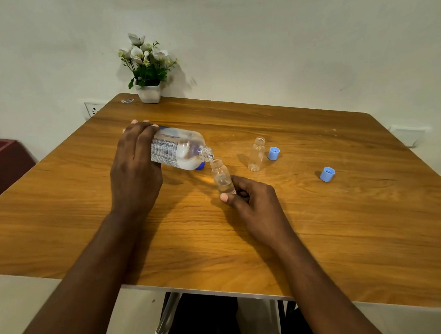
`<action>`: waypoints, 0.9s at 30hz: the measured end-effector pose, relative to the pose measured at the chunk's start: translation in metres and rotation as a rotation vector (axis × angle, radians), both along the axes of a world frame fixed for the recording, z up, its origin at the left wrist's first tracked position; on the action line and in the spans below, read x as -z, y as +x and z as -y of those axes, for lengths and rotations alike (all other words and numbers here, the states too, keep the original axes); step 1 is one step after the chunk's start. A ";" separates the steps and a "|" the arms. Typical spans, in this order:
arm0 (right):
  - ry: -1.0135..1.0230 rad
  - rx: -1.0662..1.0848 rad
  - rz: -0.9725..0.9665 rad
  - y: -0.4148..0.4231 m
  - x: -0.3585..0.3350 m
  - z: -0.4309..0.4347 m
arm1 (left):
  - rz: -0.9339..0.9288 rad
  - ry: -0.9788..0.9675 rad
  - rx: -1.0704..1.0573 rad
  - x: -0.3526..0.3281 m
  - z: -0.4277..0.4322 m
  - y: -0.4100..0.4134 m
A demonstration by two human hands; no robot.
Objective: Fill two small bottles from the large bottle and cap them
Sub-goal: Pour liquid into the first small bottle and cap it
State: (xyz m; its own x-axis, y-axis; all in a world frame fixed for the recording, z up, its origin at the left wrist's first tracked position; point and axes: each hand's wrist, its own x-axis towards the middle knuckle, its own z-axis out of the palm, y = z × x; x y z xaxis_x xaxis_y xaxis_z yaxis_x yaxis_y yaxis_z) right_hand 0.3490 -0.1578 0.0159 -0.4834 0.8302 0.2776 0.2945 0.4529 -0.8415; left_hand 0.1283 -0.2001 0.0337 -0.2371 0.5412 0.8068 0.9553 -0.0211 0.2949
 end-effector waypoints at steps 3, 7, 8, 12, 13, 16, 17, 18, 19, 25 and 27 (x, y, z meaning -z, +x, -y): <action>-0.001 0.000 0.000 0.000 -0.001 0.000 | 0.000 -0.001 0.001 0.001 0.000 0.000; -0.001 0.000 -0.003 0.000 0.000 0.000 | 0.001 0.011 0.002 0.000 0.000 0.000; -0.004 0.001 -0.008 0.000 -0.001 0.000 | 0.001 0.011 0.001 0.000 0.000 0.000; -0.016 -0.002 -0.019 0.000 -0.001 0.001 | 0.004 0.002 -0.003 -0.001 0.000 0.001; -0.017 -0.003 -0.019 -0.001 -0.001 0.001 | 0.005 0.000 -0.002 -0.001 0.001 0.001; -0.018 -0.002 -0.022 0.000 -0.001 0.000 | 0.003 -0.003 0.001 0.000 0.001 0.001; -0.019 -0.002 -0.021 0.000 -0.001 0.000 | 0.003 -0.005 0.000 -0.001 0.001 0.001; -0.019 -0.003 -0.021 0.001 -0.001 0.000 | 0.004 -0.007 0.000 -0.001 0.001 0.001; -0.020 -0.004 -0.019 0.000 -0.001 0.000 | 0.005 -0.007 -0.001 -0.001 0.001 0.001; -0.014 -0.008 -0.016 0.000 0.001 0.000 | 0.003 -0.006 0.001 -0.001 0.001 0.001; 0.000 -0.012 -0.013 0.001 0.001 -0.001 | 0.002 -0.012 0.000 -0.001 0.001 0.002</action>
State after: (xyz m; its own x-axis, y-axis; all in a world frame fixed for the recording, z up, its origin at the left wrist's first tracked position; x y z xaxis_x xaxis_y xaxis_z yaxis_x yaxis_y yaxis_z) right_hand 0.3495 -0.1571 0.0148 -0.4896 0.8244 0.2840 0.2778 0.4562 -0.8454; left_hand 0.1300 -0.2016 0.0344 -0.2391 0.5507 0.7998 0.9546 -0.0173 0.2973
